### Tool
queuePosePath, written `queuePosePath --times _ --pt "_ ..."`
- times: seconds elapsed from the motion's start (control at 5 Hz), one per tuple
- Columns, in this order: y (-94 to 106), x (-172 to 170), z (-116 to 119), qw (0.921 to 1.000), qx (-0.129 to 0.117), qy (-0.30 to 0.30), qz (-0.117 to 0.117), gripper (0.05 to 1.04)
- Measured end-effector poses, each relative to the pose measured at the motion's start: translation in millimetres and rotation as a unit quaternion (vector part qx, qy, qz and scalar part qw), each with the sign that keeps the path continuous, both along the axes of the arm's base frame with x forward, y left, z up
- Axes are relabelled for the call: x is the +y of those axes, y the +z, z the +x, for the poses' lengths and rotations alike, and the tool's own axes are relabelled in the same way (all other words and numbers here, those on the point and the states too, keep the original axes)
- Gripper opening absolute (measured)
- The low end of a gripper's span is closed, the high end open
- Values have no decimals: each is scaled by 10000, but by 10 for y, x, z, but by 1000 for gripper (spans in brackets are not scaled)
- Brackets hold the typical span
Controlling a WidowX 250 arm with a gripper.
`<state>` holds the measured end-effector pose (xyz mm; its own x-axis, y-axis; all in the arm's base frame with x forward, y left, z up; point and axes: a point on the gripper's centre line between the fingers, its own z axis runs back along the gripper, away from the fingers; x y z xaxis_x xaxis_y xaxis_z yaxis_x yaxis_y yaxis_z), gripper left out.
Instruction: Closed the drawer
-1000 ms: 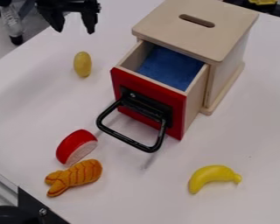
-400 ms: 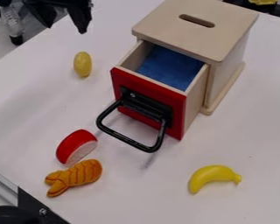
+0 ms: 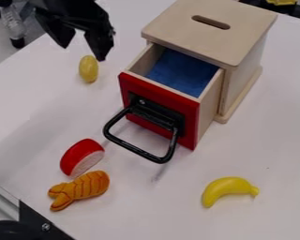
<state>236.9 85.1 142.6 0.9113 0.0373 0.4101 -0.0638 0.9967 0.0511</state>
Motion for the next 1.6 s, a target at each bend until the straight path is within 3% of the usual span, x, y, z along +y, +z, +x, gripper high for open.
queuePosePath --times 0.6,1.0,1.2,1.6 --pt "-306 -440 -269 9979 390 -497 118 999" --pt "-473 -604 -156 9971 402 -617 172 999" --pt "-565 -629 -101 9967 535 -563 230 999" --pt "-698 -649 75 9968 647 -461 33 999"
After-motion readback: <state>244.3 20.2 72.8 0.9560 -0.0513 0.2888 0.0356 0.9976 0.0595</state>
